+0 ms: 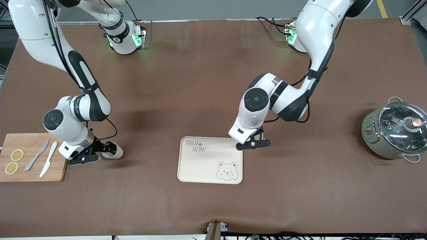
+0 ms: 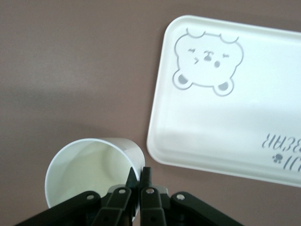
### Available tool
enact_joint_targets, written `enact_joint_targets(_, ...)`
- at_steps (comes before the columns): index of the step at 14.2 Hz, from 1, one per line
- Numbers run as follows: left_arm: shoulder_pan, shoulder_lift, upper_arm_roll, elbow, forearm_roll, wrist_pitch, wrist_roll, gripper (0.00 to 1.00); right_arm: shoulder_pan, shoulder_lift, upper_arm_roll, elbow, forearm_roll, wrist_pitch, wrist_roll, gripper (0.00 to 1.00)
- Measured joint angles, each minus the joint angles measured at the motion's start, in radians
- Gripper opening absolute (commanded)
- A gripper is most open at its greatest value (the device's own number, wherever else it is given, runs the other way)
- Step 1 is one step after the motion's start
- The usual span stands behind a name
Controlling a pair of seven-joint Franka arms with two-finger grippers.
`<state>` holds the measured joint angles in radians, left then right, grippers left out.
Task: Place white IKEA cup upright on tray with both arms
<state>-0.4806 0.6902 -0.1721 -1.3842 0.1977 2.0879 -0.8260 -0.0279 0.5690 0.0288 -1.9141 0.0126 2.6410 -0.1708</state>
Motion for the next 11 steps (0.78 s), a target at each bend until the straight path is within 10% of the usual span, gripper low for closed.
enact_joint_targets(3, -0.102, 0.067, 0.085, 0.084, 0.0, 0.0, -0.036, 0.0, 0.0, 0.0, -0.001, 0.0, 0.0, 0.0, -0.007, 0.93)
enact_joint_targets(5, -0.133, 0.107, 0.103, 0.124, 0.0, 0.013, -0.047, 0.0, -0.001, 0.0, -0.001, 0.0, 0.0, 0.0, -0.012, 0.57)
enact_joint_targets(11, -0.182, 0.179, 0.148, 0.164, 0.0, 0.101, -0.076, 0.0, -0.001, -0.001, -0.001, 0.0, 0.0, 0.0, -0.014, 0.12)
